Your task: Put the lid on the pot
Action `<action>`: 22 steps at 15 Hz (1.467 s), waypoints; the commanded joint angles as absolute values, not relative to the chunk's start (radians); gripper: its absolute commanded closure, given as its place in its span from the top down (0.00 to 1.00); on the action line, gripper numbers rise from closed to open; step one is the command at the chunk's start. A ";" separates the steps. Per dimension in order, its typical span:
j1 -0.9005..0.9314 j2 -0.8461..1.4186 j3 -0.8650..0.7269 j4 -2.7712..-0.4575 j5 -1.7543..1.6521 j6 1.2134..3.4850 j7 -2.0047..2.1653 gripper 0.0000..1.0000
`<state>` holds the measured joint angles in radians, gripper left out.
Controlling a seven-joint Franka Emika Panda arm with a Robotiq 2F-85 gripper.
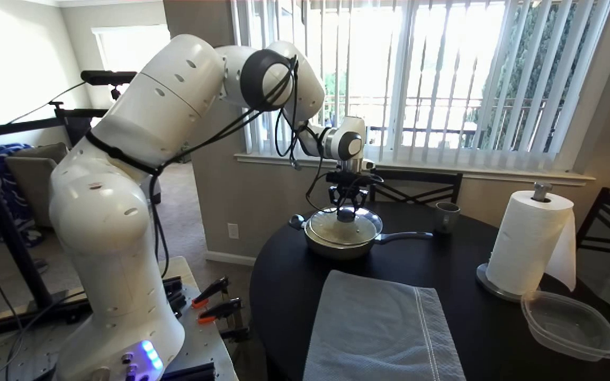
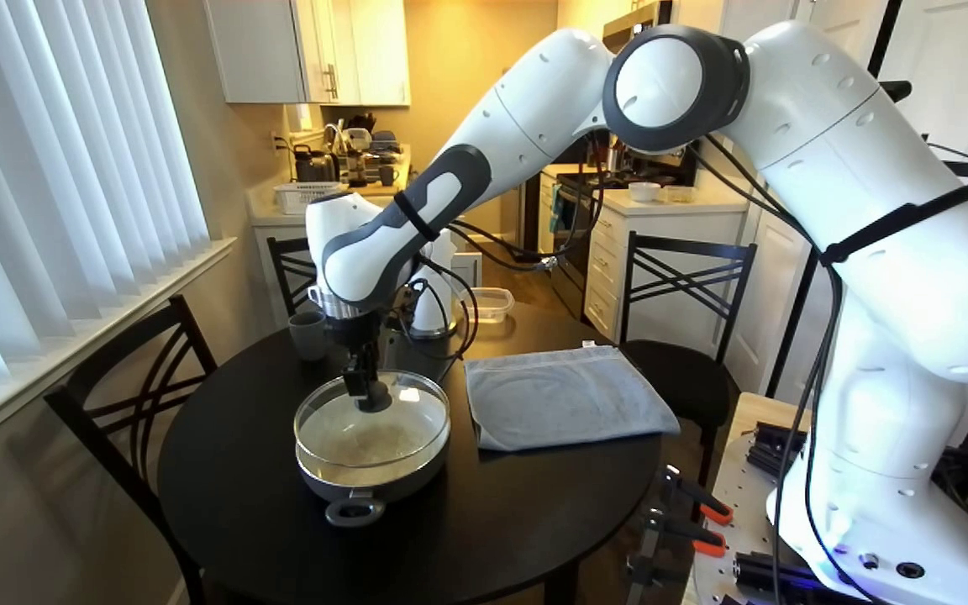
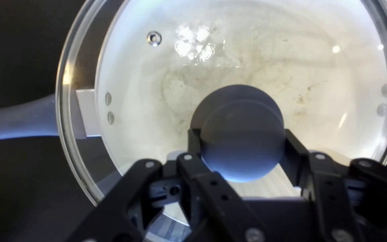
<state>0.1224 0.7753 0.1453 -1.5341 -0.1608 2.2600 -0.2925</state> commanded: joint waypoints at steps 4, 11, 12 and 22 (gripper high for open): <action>0.115 0.774 0.167 -1.533 -0.142 2.225 -0.342 0.33; 0.123 0.784 0.173 -1.528 -0.149 2.216 -0.342 0.33; 0.123 0.786 0.174 -1.527 -0.148 2.215 -0.343 0.33; 0.129 0.770 0.172 -1.542 -0.157 2.233 -0.330 1.00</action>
